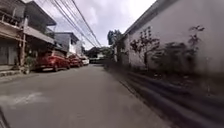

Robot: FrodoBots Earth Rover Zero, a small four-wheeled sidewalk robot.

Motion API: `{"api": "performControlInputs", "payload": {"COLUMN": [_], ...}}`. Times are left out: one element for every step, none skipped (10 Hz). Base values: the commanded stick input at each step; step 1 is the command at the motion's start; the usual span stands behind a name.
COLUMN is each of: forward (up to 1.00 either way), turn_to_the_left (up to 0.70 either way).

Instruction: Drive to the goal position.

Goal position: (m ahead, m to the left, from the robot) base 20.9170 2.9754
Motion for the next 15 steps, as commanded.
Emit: {"api": "performControlInputs", "payload": {"forward": [0.70, 0.70, 0.70, 0.70, 0.70, 0.70, 0.70, 0.70, 0.70, 0.70, 0.70, 0.70, 0.70, 0.70, 0.70], "turn_to_the_left": [0.02, 0.16, 0.35, 0.27, 0.09, 0.00, 0.00, 0.00, 0.00, 0.00, 0.00, 0.00, 0.00, 0.00, 0.00]}}
